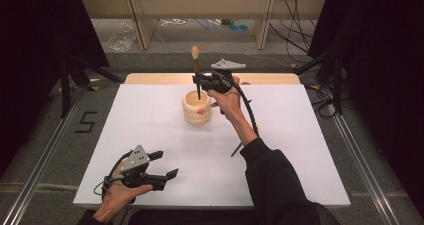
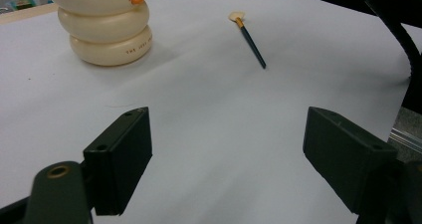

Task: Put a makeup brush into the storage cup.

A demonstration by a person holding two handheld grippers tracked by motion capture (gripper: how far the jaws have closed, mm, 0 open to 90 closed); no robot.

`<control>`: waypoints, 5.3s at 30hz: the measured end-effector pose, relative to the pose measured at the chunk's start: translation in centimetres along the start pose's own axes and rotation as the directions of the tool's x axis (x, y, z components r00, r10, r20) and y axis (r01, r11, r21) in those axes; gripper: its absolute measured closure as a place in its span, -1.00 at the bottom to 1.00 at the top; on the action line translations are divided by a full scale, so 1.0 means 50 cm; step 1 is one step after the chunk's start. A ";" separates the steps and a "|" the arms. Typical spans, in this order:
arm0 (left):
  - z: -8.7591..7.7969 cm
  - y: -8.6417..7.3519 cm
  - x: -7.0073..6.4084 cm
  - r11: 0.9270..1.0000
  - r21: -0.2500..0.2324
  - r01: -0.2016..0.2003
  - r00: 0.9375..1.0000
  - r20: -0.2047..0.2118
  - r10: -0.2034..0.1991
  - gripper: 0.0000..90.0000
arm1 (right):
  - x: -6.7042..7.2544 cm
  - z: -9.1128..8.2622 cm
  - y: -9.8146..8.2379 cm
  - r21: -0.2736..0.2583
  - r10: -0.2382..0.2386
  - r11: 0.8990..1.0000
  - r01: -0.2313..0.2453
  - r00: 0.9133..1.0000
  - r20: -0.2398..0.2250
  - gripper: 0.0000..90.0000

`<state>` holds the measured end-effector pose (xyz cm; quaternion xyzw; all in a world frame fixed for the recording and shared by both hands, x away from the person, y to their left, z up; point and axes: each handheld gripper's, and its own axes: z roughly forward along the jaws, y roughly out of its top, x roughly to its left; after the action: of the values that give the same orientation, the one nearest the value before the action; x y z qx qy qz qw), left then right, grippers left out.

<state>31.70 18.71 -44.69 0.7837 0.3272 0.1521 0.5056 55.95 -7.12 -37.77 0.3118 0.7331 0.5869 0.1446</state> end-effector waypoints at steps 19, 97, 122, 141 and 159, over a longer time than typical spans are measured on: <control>0.002 -0.002 -0.003 1.000 -0.002 0.022 1.000 0.007 -0.022 -0.57 | -0.009 0.025 -0.024 0.020 0.001 1.000 -0.001 1.000 0.011 0.74; -0.002 0.003 -0.001 1.000 -0.012 -0.005 1.000 0.009 0.005 -0.57 | 0.037 -0.160 -0.046 0.236 -0.035 0.972 0.000 0.989 0.145 -0.38; -0.001 0.001 -0.003 1.000 -0.002 0.024 1.000 0.005 -0.024 -0.57 | 0.034 -0.263 -0.100 0.296 0.005 0.953 -0.057 0.985 0.174 -0.52; 0.001 0.002 -0.003 1.000 0.000 0.013 1.000 0.007 -0.013 -0.57 | 0.017 -0.312 -0.157 0.352 0.044 0.928 -0.121 0.975 0.220 -0.50; 0.000 0.003 -0.003 1.000 -0.005 0.005 1.000 0.008 -0.005 -0.57 | 0.030 -0.323 -0.186 0.431 0.009 0.895 -0.111 0.973 0.232 -0.48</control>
<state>31.65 18.57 -44.54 0.7823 0.3268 0.1485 0.5091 42.78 -19.71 -42.02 0.4231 0.8159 0.3709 0.1335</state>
